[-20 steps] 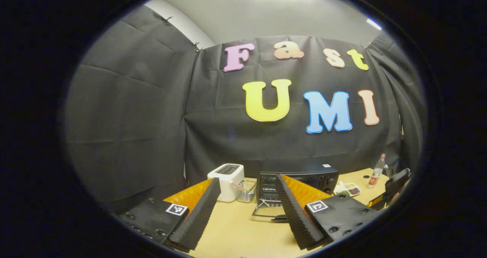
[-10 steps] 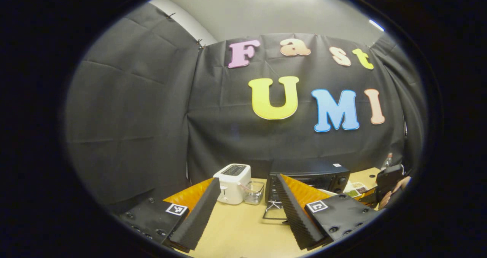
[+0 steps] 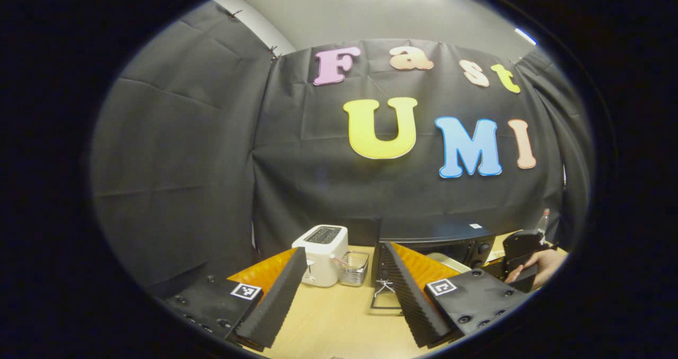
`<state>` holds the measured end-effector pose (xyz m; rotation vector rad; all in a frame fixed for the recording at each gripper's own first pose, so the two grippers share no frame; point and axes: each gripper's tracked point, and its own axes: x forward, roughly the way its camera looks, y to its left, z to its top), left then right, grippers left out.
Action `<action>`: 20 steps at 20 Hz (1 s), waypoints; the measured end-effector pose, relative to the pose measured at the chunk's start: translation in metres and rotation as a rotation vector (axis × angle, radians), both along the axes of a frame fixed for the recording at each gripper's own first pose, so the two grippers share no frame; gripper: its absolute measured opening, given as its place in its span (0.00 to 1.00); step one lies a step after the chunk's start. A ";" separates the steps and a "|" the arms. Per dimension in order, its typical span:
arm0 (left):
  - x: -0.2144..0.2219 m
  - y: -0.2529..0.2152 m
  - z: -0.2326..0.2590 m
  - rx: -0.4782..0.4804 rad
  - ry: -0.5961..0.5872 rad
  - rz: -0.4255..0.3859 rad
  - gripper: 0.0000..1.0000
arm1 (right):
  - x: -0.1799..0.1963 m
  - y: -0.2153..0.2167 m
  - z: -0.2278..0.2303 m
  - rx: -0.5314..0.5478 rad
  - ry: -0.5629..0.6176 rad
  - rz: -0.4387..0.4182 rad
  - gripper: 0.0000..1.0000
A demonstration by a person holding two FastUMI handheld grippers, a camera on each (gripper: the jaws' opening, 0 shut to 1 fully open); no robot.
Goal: Open the electric oven with the left hand, put the food in, and close the electric oven.
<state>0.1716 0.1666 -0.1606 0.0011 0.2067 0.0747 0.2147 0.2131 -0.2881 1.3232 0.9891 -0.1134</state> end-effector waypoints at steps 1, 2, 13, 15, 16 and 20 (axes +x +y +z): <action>0.002 0.001 -0.004 0.007 0.005 -0.005 0.99 | 0.007 0.001 -0.002 -0.006 -0.007 -0.030 0.01; 0.003 0.003 -0.006 0.016 0.011 -0.010 0.98 | 0.015 0.002 -0.005 -0.008 -0.009 -0.053 0.01; 0.011 0.023 -0.015 0.044 0.048 -0.008 0.98 | 0.080 0.024 -0.018 0.017 -0.049 -0.287 0.01; 0.007 0.031 -0.014 0.054 0.051 0.005 1.00 | 0.086 0.029 -0.019 0.007 -0.054 -0.313 0.02; 0.006 0.034 -0.013 0.056 0.053 0.011 0.98 | 0.091 0.031 -0.019 0.007 -0.060 -0.325 0.04; 0.003 0.039 -0.015 0.057 0.061 0.026 1.00 | 0.095 0.045 -0.008 0.041 -0.106 -0.325 0.12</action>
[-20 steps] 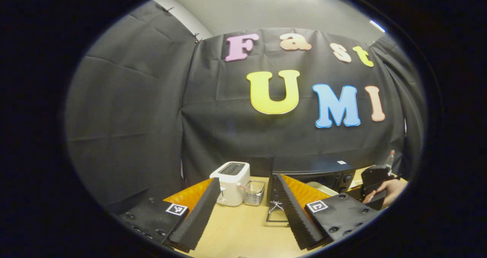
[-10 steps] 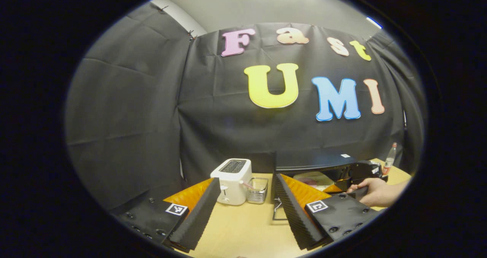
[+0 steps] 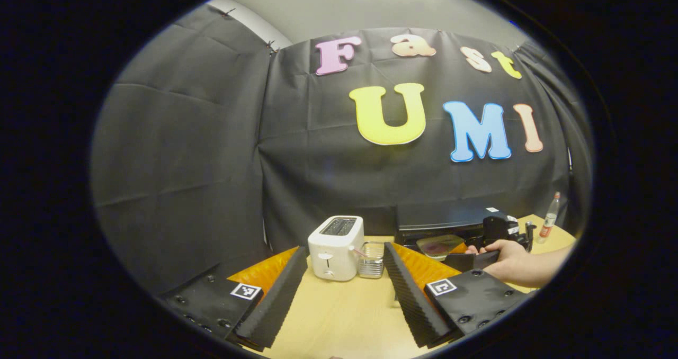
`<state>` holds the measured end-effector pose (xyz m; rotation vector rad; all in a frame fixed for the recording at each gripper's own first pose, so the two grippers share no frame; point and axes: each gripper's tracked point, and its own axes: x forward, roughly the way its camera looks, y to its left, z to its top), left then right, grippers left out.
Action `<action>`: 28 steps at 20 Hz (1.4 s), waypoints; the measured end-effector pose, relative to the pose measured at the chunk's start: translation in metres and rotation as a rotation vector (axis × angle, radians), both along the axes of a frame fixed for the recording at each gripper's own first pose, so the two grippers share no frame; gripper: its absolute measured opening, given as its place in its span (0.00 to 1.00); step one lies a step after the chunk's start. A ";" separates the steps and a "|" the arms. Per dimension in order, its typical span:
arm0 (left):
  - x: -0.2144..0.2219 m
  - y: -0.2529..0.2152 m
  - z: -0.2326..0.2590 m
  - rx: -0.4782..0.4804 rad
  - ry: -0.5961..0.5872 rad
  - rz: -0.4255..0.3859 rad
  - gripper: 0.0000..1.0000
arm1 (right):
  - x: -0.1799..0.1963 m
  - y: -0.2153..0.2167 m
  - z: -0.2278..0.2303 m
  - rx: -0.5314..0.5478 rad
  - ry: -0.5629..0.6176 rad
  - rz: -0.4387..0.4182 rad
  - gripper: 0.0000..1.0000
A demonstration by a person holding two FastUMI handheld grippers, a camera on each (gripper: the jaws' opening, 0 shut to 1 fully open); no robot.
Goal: Open the electric oven with the left hand, put the food in, and close the electric oven.
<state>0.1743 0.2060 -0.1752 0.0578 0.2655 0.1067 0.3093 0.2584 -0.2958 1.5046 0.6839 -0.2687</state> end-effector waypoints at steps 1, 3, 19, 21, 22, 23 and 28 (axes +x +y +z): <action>-0.001 0.000 0.002 0.001 -0.002 0.000 1.00 | 0.002 0.005 0.003 0.016 -0.015 0.002 0.11; 0.000 -0.006 0.006 0.005 -0.009 -0.008 1.00 | 0.003 0.008 0.011 0.032 -0.047 0.019 0.28; -0.007 -0.080 -0.021 -0.074 0.030 -0.128 0.92 | -0.103 -0.044 0.087 -0.458 -0.378 0.486 0.95; -0.006 -0.096 -0.034 -0.087 0.059 -0.170 0.92 | -0.121 -0.060 0.091 -0.551 -0.426 0.512 0.96; -0.005 -0.102 -0.042 -0.094 0.073 -0.187 0.92 | -0.127 -0.069 0.096 -0.587 -0.443 0.526 0.95; -0.003 -0.109 -0.049 -0.101 0.088 -0.202 1.00 | -0.135 -0.078 0.097 -0.626 -0.458 0.539 0.96; 0.002 -0.147 -0.094 -0.124 0.173 -0.277 0.99 | -0.154 -0.131 0.120 -0.854 -0.535 0.542 0.96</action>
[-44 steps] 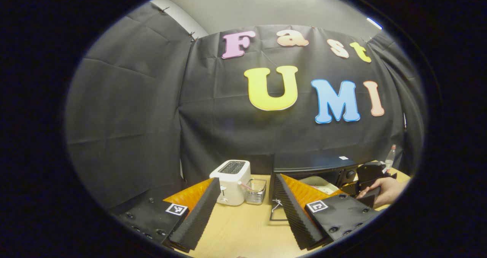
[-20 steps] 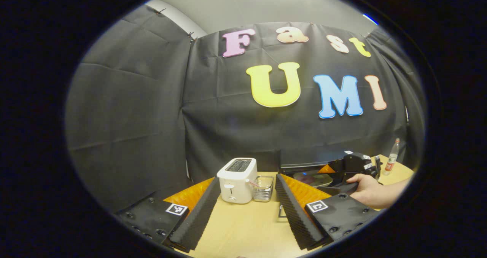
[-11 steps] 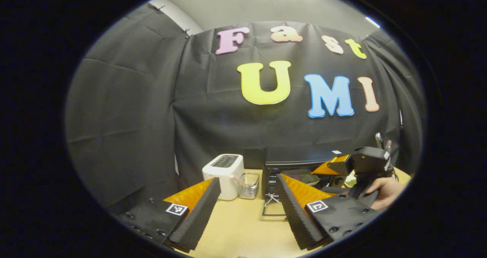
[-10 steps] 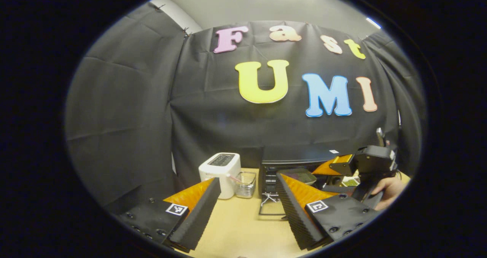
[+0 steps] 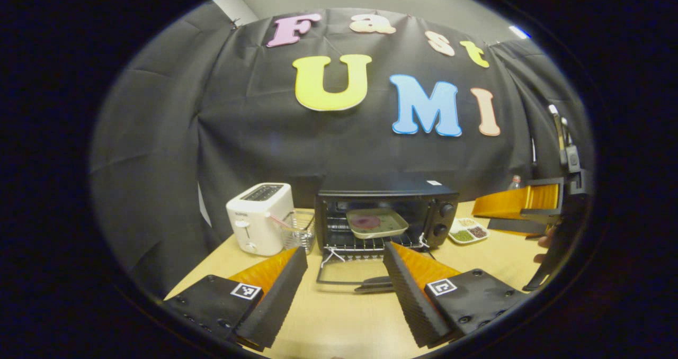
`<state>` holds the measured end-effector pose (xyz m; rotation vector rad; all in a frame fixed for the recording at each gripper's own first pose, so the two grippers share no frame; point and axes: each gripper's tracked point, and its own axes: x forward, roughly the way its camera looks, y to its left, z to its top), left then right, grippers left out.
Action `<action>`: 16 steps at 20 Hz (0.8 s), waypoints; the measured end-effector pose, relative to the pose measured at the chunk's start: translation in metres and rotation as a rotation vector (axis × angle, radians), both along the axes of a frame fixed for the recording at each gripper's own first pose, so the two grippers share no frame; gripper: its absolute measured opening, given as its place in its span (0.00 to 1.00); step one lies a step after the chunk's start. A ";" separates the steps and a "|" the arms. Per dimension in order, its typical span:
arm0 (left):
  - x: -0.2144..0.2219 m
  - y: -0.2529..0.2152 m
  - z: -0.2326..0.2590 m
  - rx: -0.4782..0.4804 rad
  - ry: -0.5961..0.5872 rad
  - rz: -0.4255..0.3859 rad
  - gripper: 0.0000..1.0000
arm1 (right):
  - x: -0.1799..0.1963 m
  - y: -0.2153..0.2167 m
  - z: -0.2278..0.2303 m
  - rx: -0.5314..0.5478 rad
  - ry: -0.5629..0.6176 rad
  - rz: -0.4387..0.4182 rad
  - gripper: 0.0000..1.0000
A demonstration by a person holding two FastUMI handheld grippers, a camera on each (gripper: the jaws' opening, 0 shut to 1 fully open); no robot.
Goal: Open the electric oven with the left hand, put the food in, and close the electric oven.
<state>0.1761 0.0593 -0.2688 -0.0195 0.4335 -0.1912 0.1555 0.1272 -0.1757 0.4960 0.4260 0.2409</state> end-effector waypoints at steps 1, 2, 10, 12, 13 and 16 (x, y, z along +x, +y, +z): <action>0.000 -0.008 -0.010 -0.005 0.027 -0.019 0.99 | -0.004 -0.005 0.002 -0.026 -0.011 -0.002 0.96; 0.001 -0.015 -0.021 -0.013 0.052 -0.035 0.98 | -0.008 -0.014 0.004 -0.059 -0.022 -0.008 0.96; -0.003 -0.060 -0.110 -0.033 0.269 -0.119 0.98 | -0.027 -0.071 0.033 -0.309 -0.166 -0.087 0.96; -0.004 -0.066 -0.132 -0.018 0.325 -0.124 0.98 | -0.032 -0.080 0.040 -0.334 -0.177 -0.104 0.96; -0.004 -0.067 -0.142 -0.003 0.345 -0.121 0.98 | -0.034 -0.084 0.043 -0.344 -0.185 -0.106 0.96; -0.006 -0.073 -0.167 0.021 0.392 -0.130 0.99 | -0.043 -0.099 0.047 -0.406 -0.198 -0.126 0.98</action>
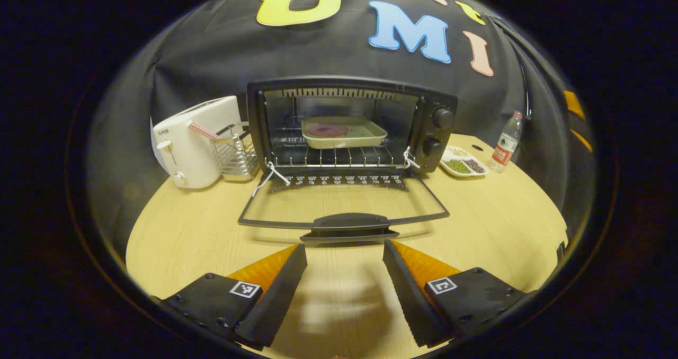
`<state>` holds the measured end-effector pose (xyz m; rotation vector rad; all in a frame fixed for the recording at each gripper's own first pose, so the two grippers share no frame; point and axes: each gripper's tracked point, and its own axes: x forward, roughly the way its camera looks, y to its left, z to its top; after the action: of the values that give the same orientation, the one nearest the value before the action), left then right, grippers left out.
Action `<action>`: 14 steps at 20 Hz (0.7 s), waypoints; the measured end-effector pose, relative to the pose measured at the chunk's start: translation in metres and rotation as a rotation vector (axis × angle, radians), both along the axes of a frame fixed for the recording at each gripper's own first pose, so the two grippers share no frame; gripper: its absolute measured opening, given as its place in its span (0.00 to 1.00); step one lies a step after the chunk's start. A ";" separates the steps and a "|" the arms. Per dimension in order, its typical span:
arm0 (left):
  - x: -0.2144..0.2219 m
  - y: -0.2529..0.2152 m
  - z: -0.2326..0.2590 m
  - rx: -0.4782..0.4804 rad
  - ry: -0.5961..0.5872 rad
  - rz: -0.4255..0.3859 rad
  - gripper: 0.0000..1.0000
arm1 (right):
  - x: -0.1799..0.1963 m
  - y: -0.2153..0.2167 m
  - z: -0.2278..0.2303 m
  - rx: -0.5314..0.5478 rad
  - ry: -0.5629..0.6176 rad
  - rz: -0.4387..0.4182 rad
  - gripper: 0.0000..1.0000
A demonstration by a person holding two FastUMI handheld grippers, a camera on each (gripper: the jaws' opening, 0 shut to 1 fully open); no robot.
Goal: Open the electric oven with the left hand, put the food in, and close the electric oven.
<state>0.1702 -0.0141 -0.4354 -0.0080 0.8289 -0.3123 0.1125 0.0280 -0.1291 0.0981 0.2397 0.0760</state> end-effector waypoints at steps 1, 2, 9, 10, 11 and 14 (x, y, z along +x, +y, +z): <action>0.001 -0.001 -0.006 0.003 0.010 -0.001 0.99 | -0.003 -0.003 0.003 -0.010 -0.004 -0.014 0.98; 0.004 -0.003 -0.010 0.002 0.013 0.002 1.00 | -0.005 -0.007 0.005 -0.011 -0.006 -0.027 0.98; 0.014 -0.009 -0.029 0.012 0.024 0.029 0.99 | -0.010 -0.014 0.012 -0.019 0.000 -0.057 0.98; 0.017 -0.008 -0.029 0.020 0.003 0.025 1.00 | -0.010 -0.012 0.015 -0.009 -0.004 -0.051 0.98; 0.016 -0.008 -0.031 0.036 0.002 0.019 0.99 | -0.010 -0.011 0.020 0.000 -0.009 -0.049 0.98; 0.016 -0.008 -0.027 0.046 -0.001 0.018 0.98 | -0.007 -0.001 0.024 0.013 -0.019 -0.026 0.98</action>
<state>0.1865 -0.0218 -0.4620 0.0276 0.8349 -0.2758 0.1055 0.0268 -0.1049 0.1132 0.2192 0.0522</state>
